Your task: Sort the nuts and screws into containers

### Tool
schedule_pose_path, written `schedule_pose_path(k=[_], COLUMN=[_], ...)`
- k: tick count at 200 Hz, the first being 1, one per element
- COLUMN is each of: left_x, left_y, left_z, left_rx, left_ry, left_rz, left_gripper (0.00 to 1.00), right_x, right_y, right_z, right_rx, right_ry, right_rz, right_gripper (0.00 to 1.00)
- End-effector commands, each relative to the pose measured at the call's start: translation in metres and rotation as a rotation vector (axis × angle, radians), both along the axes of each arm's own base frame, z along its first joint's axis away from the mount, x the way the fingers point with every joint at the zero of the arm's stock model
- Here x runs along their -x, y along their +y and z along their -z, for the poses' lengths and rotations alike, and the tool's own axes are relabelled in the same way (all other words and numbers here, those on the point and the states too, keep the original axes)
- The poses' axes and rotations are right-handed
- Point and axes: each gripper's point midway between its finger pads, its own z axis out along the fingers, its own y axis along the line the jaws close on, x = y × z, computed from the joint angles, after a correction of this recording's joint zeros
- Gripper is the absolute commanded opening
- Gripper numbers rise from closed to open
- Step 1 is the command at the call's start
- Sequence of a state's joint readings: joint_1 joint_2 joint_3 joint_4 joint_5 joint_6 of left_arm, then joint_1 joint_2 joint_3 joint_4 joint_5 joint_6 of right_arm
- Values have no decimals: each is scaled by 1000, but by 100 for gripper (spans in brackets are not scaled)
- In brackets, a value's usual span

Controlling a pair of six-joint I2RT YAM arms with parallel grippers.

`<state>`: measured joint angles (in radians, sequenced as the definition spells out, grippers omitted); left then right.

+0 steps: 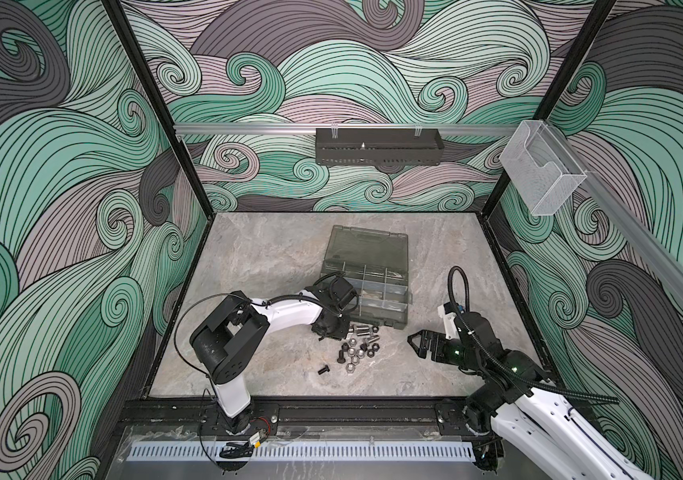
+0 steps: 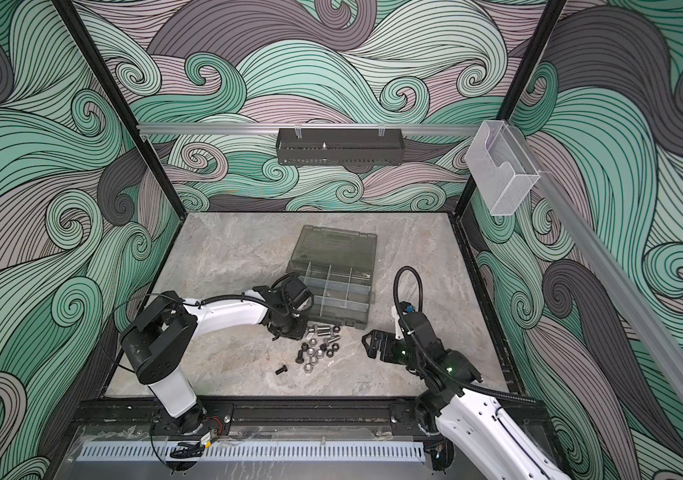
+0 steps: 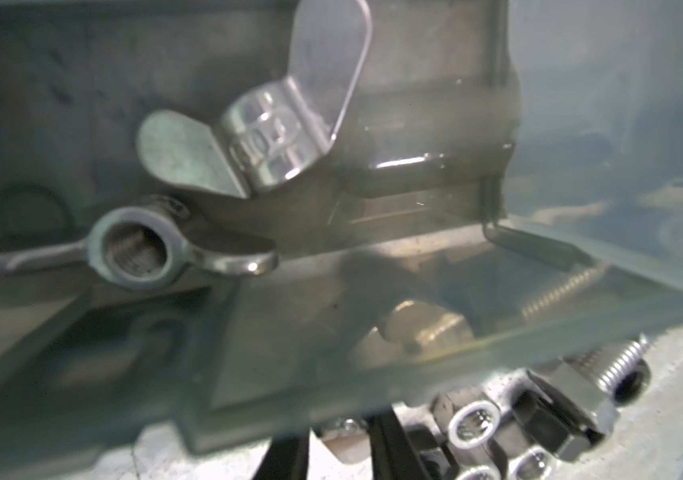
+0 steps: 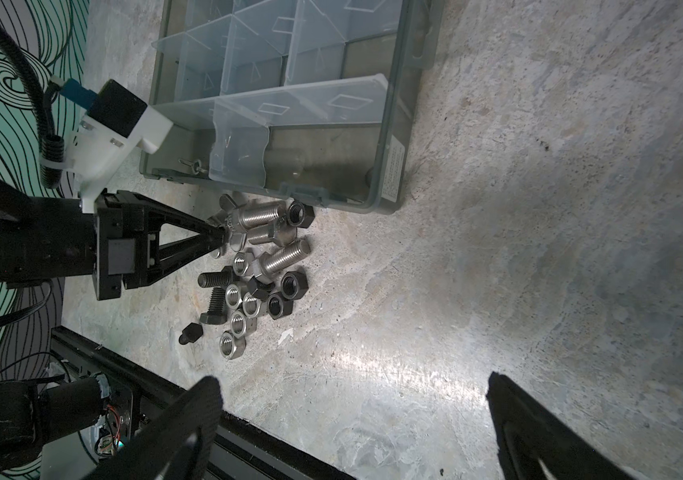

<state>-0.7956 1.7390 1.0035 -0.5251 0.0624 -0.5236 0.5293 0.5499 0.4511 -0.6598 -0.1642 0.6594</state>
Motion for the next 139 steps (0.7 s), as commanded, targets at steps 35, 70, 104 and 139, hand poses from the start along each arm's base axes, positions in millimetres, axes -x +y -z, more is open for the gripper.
schedule_pose_path(k=[35, 70, 104, 139], left_x=[5, 6, 9, 12], left_y=[15, 14, 17, 21], left_z=[4, 0, -10, -27], left_rx=[-73, -61, -49, -26], left_ry=[-3, -11, -18, -48], left_rz=[9, 10, 13, 15], left_gripper=[17, 13, 14, 14], right_x=[3, 3, 3, 3], right_y=[-3, -3, -3, -3], right_z=[6, 6, 6, 7], right_rx=[16, 15, 15, 17], right_ry=[13, 14, 13, 15], right_rz=[5, 6, 6, 6], right_gripper=[100, 100, 100, 100])
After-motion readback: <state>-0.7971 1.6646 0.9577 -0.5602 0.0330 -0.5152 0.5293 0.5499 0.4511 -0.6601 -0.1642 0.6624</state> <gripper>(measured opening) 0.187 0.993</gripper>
